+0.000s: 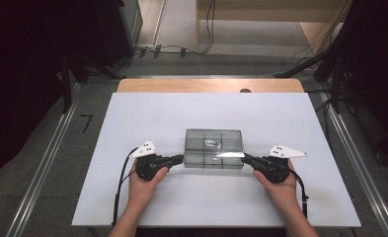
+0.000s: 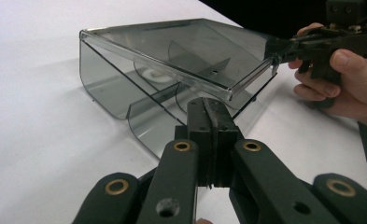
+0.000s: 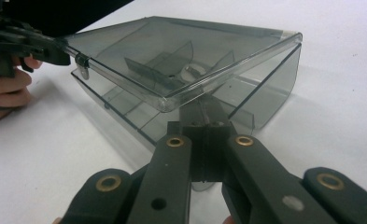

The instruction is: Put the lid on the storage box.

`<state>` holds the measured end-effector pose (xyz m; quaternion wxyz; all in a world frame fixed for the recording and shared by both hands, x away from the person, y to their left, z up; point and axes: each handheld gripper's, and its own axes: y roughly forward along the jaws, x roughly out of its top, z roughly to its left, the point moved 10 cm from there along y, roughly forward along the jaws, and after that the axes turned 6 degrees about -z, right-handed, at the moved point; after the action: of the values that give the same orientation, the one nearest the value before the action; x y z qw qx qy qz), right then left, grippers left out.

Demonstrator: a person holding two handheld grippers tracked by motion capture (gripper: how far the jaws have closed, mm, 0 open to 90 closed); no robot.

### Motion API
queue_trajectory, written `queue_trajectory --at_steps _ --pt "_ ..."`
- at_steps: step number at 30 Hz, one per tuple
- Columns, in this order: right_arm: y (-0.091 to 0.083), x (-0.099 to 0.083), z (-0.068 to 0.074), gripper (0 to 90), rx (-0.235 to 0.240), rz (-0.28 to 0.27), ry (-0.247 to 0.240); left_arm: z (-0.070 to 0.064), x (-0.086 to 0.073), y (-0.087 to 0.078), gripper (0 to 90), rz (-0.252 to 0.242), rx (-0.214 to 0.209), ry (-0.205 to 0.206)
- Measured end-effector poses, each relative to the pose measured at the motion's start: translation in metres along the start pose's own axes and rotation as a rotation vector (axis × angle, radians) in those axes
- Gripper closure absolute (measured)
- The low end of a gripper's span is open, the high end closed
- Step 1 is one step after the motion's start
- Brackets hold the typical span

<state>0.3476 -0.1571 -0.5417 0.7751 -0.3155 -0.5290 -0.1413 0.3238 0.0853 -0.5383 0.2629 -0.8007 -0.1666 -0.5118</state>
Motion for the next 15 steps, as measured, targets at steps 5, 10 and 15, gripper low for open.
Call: queue_trajectory --at_steps 5,10,15 --pt "-0.003 -0.003 0.001 88.1 0.003 -0.003 -0.003 0.001 0.0 -0.008 74.4 -0.015 0.057 0.022" --pt "-0.005 -0.003 0.002 88.2 0.002 -0.004 -0.011 -0.001 -0.003 -0.014 41.6 0.02 0.084 0.062" --pt "-0.006 -0.004 0.002 88.1 -0.004 -0.002 -0.018 -0.005 -0.008 -0.018 14.5 0.043 0.086 0.087"
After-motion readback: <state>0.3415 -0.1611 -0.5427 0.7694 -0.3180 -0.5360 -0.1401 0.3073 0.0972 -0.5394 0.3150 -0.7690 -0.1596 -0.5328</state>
